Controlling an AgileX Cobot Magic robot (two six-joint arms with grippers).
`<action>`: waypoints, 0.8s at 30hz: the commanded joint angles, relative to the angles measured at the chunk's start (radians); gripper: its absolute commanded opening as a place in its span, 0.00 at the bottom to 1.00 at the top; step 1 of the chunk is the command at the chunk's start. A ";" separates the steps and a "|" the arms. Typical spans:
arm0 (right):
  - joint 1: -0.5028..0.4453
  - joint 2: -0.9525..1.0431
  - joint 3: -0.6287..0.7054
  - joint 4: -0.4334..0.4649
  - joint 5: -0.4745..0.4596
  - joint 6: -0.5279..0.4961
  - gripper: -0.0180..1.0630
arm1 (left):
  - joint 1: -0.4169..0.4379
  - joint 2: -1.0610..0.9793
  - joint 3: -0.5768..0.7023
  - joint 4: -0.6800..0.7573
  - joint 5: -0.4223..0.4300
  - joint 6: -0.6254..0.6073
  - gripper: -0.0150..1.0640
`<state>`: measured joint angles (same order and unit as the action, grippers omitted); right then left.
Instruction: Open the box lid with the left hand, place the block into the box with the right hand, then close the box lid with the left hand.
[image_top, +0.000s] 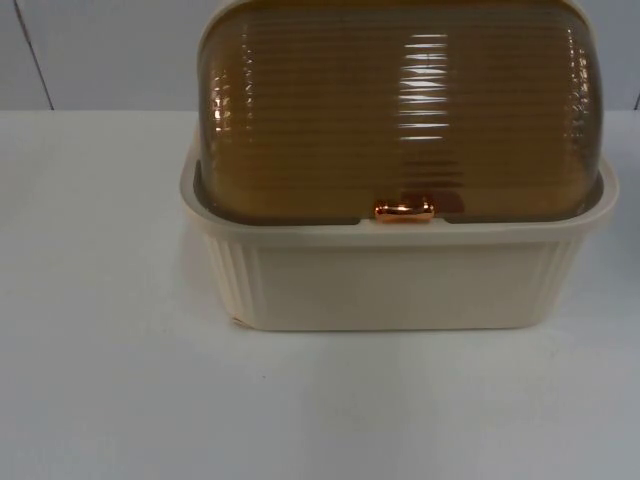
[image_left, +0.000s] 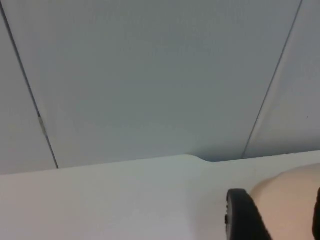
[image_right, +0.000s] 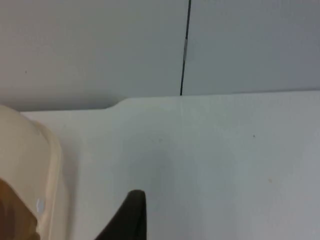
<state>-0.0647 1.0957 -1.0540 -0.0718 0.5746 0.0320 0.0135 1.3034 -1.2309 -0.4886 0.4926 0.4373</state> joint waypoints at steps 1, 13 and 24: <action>0.004 -0.007 0.001 -0.004 -0.001 0.003 0.99 | -0.003 -0.007 0.005 0.016 0.020 -0.008 0.34; 0.120 -0.107 0.001 -0.040 0.031 0.003 0.99 | -0.001 -0.175 0.005 0.044 0.095 -0.008 0.34; 0.122 -0.333 0.001 -0.043 0.161 0.057 0.99 | -0.001 -0.467 0.104 0.229 0.122 -0.197 0.34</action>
<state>0.0518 0.7844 -1.0518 -0.1066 0.7241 0.0829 0.0135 0.8545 -1.1371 -0.2817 0.6127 0.2657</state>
